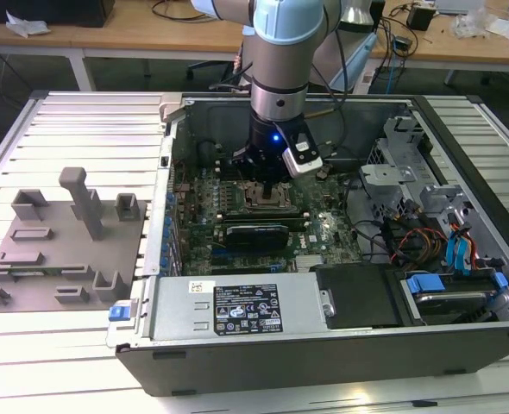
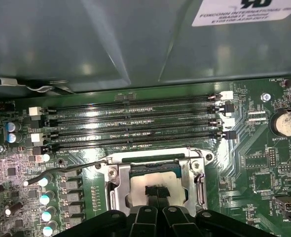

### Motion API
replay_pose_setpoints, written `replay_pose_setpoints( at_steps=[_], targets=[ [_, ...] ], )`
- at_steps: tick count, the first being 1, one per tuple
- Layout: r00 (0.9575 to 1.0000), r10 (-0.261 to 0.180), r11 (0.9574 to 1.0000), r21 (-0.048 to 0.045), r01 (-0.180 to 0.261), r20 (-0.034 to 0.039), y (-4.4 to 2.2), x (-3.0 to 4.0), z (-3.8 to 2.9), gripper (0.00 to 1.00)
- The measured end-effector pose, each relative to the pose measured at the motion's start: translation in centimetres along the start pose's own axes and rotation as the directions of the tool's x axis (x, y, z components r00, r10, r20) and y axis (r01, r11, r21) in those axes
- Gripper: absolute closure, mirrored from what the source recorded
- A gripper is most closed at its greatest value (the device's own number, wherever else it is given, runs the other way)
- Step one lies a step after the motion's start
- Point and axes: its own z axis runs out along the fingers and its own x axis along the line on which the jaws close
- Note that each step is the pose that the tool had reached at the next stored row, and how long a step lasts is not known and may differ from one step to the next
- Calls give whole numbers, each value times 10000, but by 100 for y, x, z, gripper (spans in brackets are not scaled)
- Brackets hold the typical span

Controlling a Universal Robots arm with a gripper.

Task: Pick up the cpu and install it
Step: 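Close the cpu cover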

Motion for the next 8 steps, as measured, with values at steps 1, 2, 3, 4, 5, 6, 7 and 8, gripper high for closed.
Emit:
replay_pose_setpoints(
  at_steps=[1,2,3,4,5,6,7,8],
  targets=[
    [10000,1,10000,2,-1,2,0,-7,1,89],
    [10000,4,10000,1,-4,3,1,-16,3,89],
    [10000,10,10000,-1,-10,5,2,-20,5,89],
    [10000,12,10000,-1,-12,6,2,-21,6,89],
    [10000,14,10000,-1,-14,5,2,-21,6,89],
    [10000,15,10000,-1,-15,5,2,-21,7,89],
    [10000,15,10000,-2,-15,5,2,-21,7,89],
    [10000,22,10000,-2,-22,4,2,-21,7,89]
  ],
)
